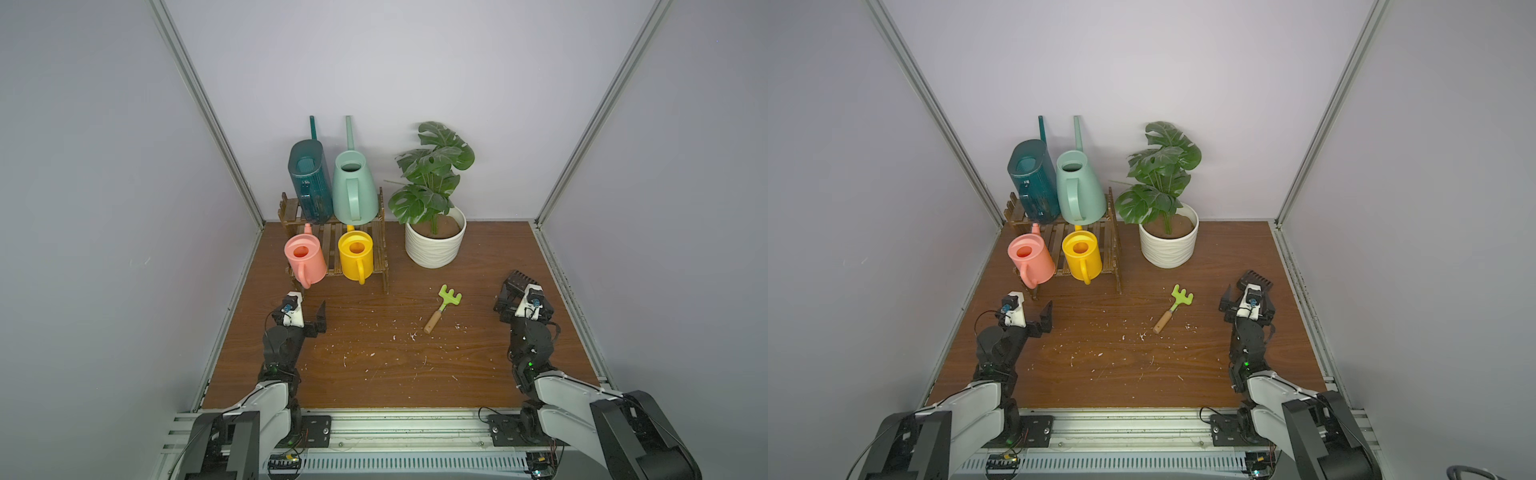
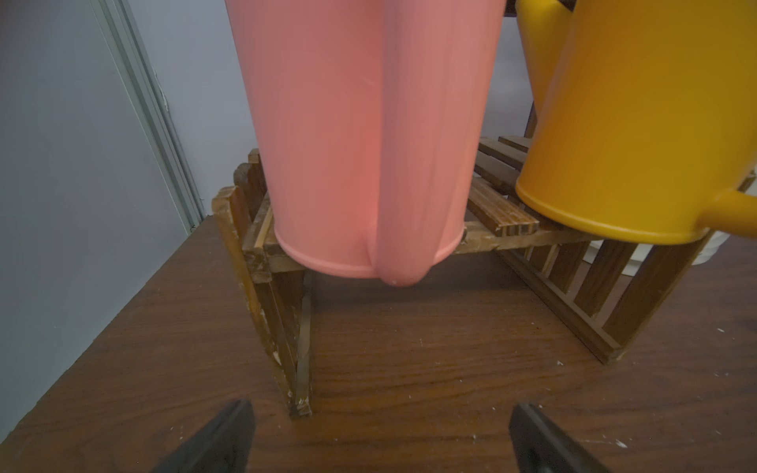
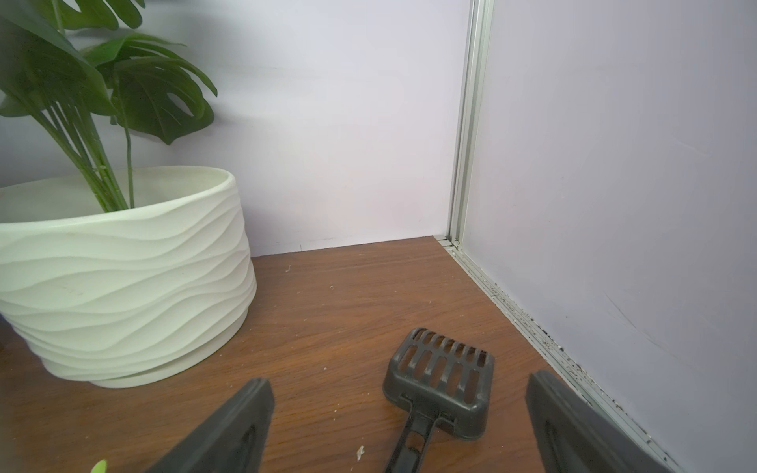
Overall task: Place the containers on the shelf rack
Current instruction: Reset both arms
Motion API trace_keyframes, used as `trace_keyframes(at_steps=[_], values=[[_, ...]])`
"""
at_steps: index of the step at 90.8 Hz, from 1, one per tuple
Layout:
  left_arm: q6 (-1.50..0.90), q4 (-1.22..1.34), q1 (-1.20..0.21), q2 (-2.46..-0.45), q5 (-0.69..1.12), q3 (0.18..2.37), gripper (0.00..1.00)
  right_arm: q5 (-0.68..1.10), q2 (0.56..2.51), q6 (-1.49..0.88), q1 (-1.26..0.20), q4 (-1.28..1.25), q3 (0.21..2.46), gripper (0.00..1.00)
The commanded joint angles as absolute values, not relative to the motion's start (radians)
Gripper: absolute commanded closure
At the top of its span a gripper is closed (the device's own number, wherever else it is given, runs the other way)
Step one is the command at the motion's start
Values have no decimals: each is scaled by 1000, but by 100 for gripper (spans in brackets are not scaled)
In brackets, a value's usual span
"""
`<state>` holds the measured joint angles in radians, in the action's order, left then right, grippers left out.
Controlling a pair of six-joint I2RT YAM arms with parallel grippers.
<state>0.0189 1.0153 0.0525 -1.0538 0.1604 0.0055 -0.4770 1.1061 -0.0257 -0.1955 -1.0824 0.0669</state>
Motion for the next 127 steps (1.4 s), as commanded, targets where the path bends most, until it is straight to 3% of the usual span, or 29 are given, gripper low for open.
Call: trace_keyframes(at_steps=[1, 67, 127], values=[[-1, 1132, 64, -1096, 135, 19, 0, -443, 1144, 0, -188, -1194, 58, 1], [-43, 1397, 64, -1520, 114, 140, 0, -324, 1525, 45, -144, -1442, 143, 1], [-27, 1322, 60, -1541, 139, 192, 0, -281, 1539, 25, -119, -1372, 187, 1]])
